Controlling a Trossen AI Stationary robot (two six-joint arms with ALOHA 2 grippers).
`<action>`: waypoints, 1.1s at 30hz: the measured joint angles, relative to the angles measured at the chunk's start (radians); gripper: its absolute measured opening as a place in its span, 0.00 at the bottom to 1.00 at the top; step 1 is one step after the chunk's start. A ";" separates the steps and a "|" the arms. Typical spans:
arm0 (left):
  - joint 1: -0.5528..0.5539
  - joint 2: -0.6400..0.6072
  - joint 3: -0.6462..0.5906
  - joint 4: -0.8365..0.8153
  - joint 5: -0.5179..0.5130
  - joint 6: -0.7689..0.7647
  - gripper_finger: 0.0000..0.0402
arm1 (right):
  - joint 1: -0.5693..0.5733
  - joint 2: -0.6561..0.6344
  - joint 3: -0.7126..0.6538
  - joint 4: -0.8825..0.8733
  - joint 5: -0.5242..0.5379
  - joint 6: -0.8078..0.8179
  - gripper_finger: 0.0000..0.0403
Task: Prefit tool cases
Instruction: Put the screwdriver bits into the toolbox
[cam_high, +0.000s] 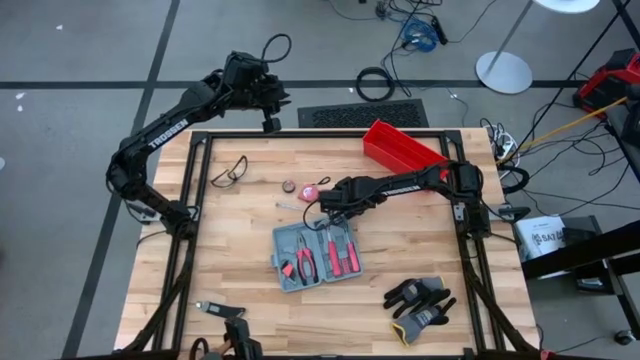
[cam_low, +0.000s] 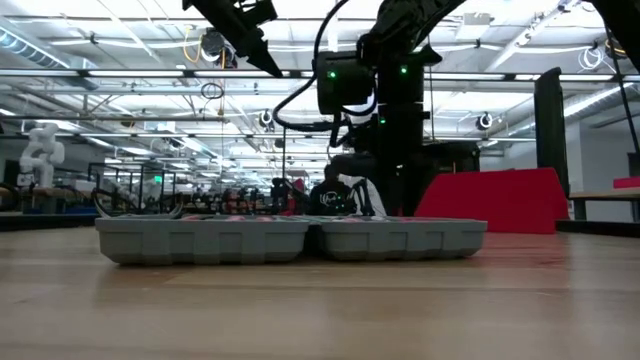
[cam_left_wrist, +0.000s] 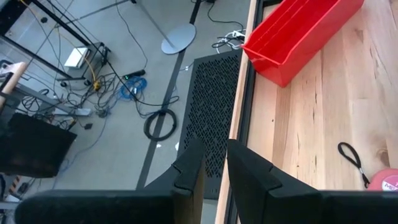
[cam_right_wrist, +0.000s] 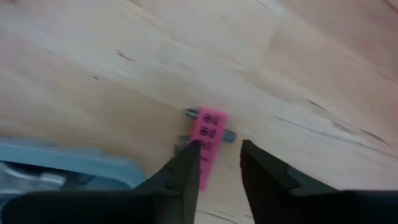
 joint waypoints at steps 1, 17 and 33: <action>0.000 0.000 0.000 0.000 0.000 0.000 0.18 | 0.002 0.000 0.000 0.012 0.000 -0.008 0.28; 0.000 0.000 0.000 -0.001 0.000 0.003 0.18 | 0.009 0.042 -0.025 0.028 -0.034 0.038 0.46; 0.000 -0.001 0.000 -0.009 0.000 -0.003 0.18 | -0.003 0.088 -0.022 0.040 -0.079 -0.069 0.03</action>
